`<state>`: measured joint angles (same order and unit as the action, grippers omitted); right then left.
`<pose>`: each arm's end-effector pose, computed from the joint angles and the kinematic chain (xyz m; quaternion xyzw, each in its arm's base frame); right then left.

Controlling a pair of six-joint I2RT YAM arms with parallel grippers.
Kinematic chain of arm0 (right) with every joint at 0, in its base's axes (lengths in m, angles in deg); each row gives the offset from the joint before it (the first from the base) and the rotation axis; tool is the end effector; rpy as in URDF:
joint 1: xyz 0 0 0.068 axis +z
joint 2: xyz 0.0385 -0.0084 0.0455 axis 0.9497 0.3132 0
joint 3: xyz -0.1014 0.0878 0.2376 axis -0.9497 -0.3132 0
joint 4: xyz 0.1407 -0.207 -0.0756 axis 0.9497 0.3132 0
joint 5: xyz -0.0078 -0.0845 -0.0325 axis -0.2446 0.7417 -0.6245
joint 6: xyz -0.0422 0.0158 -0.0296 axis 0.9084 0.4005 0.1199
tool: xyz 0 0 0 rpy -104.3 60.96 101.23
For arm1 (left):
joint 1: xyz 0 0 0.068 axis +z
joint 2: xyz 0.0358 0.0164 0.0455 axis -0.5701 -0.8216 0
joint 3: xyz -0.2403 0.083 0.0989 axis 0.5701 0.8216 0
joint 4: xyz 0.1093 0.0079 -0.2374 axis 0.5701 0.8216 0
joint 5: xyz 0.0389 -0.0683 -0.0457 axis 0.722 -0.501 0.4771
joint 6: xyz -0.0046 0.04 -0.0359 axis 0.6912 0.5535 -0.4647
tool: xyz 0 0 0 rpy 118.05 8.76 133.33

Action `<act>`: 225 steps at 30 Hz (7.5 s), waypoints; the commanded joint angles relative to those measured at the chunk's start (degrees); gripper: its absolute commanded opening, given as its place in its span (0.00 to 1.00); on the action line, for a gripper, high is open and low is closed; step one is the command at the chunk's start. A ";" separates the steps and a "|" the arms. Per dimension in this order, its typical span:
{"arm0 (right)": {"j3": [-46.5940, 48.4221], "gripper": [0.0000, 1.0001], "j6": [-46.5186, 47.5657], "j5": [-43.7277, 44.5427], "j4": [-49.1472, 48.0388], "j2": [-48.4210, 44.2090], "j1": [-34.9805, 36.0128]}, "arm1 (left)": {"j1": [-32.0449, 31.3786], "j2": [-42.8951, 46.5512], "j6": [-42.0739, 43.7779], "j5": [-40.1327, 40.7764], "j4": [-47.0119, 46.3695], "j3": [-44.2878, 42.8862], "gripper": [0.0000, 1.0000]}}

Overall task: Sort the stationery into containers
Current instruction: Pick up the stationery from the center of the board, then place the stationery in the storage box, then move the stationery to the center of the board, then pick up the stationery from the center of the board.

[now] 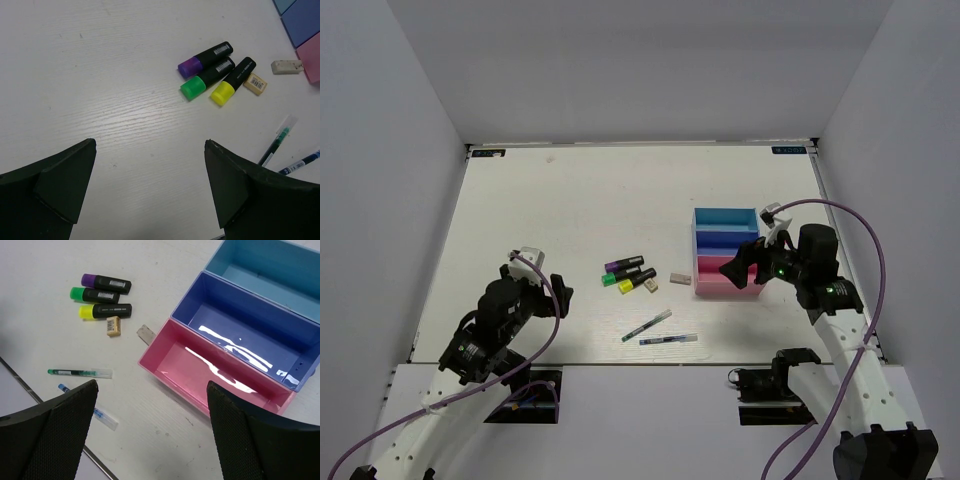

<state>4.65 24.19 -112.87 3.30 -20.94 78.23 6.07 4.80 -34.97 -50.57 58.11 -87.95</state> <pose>0.1651 0.0376 0.2793 -0.1955 0.8176 0.2566 0.4770 0.0886 -0.0433 0.2388 0.0875 0.8464 -0.1305 0.5089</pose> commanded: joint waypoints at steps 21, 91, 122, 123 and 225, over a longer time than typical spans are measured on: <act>-0.59 0.11 15.93 -14.08 1.34 1.78 0.55 | -0.14 -3.52 -0.38 0.40 1.12 -0.94 1.00; 6.63 0.54 32.21 -5.56 9.17 11.91 7.14 | -7.44 -91.43 21.51 -7.95 -6.17 -44.26 0.01; 0.91 0.00 29.84 24.85 -7.71 6.63 6.26 | -14.73 -107.06 21.68 -30.01 -20.23 -85.67 0.00; 0.91 0.00 29.92 25.02 -7.71 6.63 6.26 | -14.73 -108.20 20.98 -29.83 -21.80 -85.49 0.00; 3.73 0.52 34.58 -4.77 7.06 10.50 4.60 | -9.72 -91.07 19.31 -8.83 1.02 -43.39 0.49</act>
<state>6.73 58.09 -116.11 9.96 -9.88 83.01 -3.50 -85.12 -15.69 -59.53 60.47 -131.77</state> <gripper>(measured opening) 0.516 0.485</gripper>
